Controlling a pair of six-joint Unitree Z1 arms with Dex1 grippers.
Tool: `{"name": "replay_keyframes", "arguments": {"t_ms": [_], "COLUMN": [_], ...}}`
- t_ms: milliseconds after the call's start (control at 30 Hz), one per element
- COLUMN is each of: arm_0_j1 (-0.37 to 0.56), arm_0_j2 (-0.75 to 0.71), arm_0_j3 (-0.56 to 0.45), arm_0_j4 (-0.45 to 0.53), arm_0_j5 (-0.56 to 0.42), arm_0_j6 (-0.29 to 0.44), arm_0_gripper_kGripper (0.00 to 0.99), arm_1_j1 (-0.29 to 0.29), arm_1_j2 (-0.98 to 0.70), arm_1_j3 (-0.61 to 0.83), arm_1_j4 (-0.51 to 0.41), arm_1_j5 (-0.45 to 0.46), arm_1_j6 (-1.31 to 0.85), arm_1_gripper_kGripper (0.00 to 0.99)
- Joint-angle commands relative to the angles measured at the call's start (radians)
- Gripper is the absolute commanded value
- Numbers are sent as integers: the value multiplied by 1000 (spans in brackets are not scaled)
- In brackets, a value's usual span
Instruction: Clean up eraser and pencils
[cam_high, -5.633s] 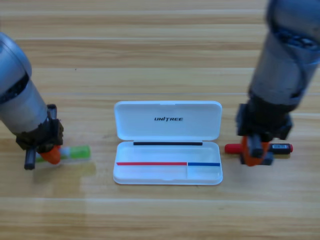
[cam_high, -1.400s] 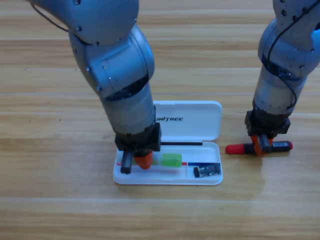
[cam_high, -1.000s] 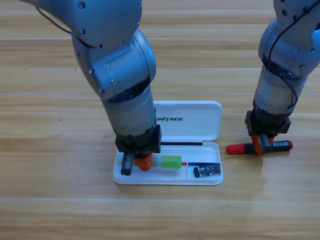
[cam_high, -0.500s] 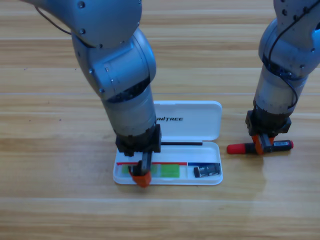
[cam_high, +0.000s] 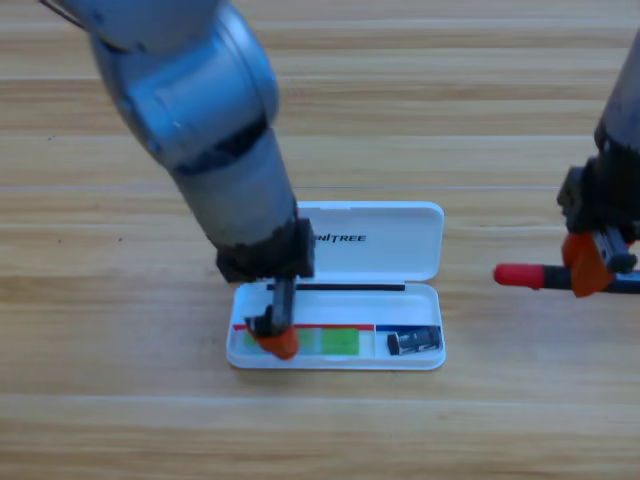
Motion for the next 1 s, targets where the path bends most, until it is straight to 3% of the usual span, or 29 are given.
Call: {"name": "replay_keyframes", "arguments": {"t_ms": [33, 267, 600, 1000], "arm_0_j1": [24, 149, 404, 516], "arm_0_j2": [-150, -302, -459, -505], "arm_0_j3": [59, 134, 304, 453], "arm_0_j4": [8, -15, -162, -294], "arm_0_j5": [-6, -13, -89, -132], "arm_0_j6": [-11, -11, 25, 54], "arm_0_gripper_kGripper": [990, 990, 990, 990], "arm_1_j1": [121, 190, 227, 227], "arm_1_j2": [101, 288, 531, 646], "arm_1_j3": [-82, -314, -663, -769], "arm_1_j4": [26, 74, 167, 175], "arm_1_j5": [18, 14, -26, -71], "arm_1_j6": [59, 117, 151, 158], "arm_1_gripper_kGripper": [0, 0, 0, 0]}}
